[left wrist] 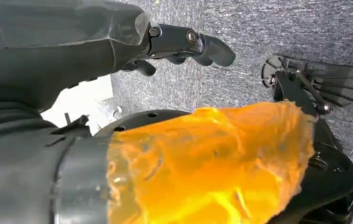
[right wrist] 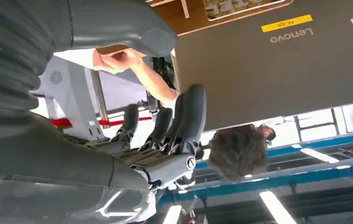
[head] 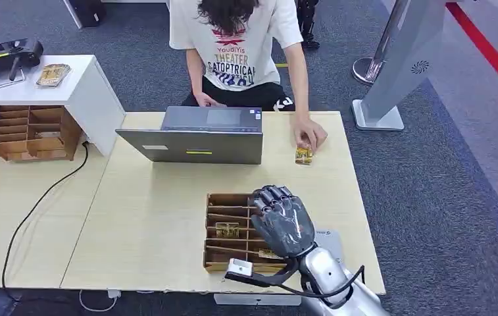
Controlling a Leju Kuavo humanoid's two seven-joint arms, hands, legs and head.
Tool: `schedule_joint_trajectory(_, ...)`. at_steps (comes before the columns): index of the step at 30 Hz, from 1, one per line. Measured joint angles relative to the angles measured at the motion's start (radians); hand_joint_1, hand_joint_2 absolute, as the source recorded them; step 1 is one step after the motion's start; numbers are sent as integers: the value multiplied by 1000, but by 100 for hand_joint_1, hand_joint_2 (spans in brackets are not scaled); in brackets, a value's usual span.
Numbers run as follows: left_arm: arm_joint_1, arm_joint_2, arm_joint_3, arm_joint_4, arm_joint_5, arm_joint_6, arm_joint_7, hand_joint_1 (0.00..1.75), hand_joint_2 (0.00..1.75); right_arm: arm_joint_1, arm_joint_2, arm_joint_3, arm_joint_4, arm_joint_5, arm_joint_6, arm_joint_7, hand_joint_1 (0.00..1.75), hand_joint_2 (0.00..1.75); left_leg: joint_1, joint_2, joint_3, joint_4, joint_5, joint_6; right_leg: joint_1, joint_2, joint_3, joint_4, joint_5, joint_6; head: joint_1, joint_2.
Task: Pass the card to the sensor for recognition and then transmit it.
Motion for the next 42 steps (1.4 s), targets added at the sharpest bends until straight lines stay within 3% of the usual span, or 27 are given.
schedule_joint_trajectory(4, 0, 0, 0, 0, 0, 0, 0, 0, 0, 1, -6, -3, -27, -29, -11, 6, 70, 175, 0, 0, 0, 0, 0, 0, 0, 0, 0, 0, 0, 0, 0, 0)
schedule_joint_trajectory(15, 0, 5, 0, 0, 6, 0, -2, 0, 0, 21, -32, -48, -128, -54, -16, -3, 91, 175, 0, 0, 0, 0, 0, 0, 0, 0, 0, 0, 0, 0, 0, 0)
schedule_joint_trajectory(20, 0, 5, 0, 0, 9, 0, -2, 0, 0, 30, -34, -48, -136, -67, 19, -27, 99, 175, 0, 0, 0, 0, 0, 0, 0, 0, 0, 0, 0, 0, 0, 0)
schedule_joint_trajectory(32, 0, 5, 0, 0, 14, 0, -2, 0, 0, 35, -34, -18, -123, -83, 49, -42, 66, 175, 0, 0, 0, 0, 0, 0, 0, 0, 0, 0, 0, 0, 0, 0)
schedule_joint_trajectory(42, 0, 5, 0, 0, 18, 0, -2, 0, 0, 40, -41, -6, -123, -86, 53, -42, 70, 175, 0, 0, 0, 0, 0, 0, 0, 0, 0, 0, 0, 0, 0, 0)
